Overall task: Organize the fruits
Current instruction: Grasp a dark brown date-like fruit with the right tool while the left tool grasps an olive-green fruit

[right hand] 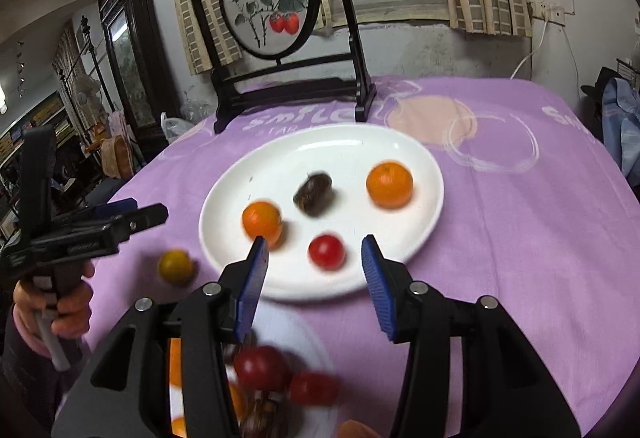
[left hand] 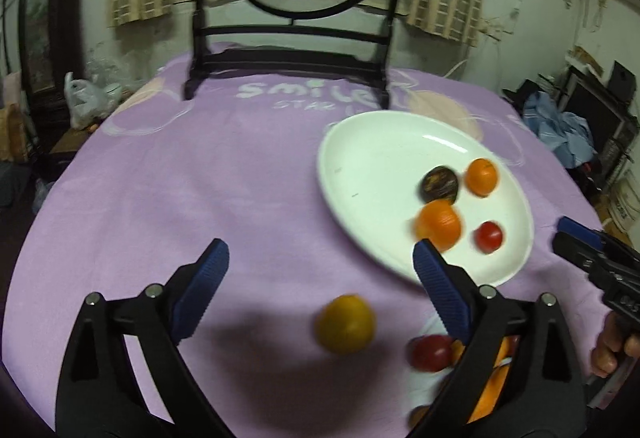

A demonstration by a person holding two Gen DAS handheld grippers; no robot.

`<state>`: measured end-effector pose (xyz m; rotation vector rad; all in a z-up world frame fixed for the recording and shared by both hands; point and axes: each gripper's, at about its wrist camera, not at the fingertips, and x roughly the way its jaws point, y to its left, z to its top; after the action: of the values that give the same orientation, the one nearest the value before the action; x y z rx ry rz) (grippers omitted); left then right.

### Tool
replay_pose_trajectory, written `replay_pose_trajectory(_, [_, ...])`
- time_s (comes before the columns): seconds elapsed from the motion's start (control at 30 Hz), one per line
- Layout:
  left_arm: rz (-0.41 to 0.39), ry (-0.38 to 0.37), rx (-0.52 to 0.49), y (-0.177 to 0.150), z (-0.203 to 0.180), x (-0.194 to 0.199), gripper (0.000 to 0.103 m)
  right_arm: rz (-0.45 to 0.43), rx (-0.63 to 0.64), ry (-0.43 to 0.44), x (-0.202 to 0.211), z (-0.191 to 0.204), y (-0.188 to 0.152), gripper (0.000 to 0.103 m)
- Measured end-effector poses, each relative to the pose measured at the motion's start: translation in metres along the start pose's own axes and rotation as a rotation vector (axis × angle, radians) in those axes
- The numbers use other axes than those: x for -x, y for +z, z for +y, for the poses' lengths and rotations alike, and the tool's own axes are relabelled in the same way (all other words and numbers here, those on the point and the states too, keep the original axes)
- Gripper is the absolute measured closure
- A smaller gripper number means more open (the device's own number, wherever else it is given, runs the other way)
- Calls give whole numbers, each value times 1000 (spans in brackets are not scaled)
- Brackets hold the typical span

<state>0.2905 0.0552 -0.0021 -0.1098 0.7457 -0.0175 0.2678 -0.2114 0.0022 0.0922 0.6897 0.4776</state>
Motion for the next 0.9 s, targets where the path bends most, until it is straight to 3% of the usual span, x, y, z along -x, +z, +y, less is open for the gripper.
replay_pose_trajectory(0.17, [43, 87, 1, -17, 15, -1, 5, 70, -109, 61, 15, -4, -25, 48])
replay_pose_trajectory(0.53, [60, 128, -22, -29, 16, 0, 5, 178, -69, 77, 22, 8, -56, 48])
replay_pose_trajectory(0.9, [68, 121, 2, -28, 21, -1, 5, 252, -51, 109, 16, 16, -68, 55])
